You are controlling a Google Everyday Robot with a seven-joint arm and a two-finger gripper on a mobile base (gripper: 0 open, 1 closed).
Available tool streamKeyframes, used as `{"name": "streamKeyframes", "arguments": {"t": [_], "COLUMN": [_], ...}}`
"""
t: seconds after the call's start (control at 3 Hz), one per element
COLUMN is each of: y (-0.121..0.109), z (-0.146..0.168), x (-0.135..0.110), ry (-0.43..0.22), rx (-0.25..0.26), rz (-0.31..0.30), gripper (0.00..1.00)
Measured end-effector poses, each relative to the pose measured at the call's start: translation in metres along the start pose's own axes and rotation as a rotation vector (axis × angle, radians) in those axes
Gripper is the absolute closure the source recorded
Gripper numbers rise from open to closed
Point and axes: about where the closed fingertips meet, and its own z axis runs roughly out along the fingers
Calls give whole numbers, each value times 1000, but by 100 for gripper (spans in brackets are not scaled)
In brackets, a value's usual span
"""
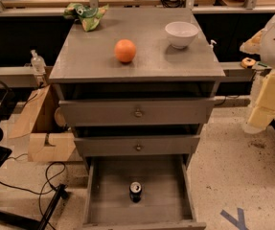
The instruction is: Pick pepsi can from bottom drawer and place on counter
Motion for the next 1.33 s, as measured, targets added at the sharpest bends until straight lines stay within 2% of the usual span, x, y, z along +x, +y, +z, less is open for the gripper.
{"name": "streamKeyframes", "arguments": {"t": [0.33,0.67,1.0,1.33], "y": [0,1,21,56], "z": [0,13,78,161], "x": [0,0,2,1], "ry": [0,-49,-207,-408], "rx": [0,-1,-56,-129], "rz": [0,8,-12,1], "gripper": [0,0,0,0]}}
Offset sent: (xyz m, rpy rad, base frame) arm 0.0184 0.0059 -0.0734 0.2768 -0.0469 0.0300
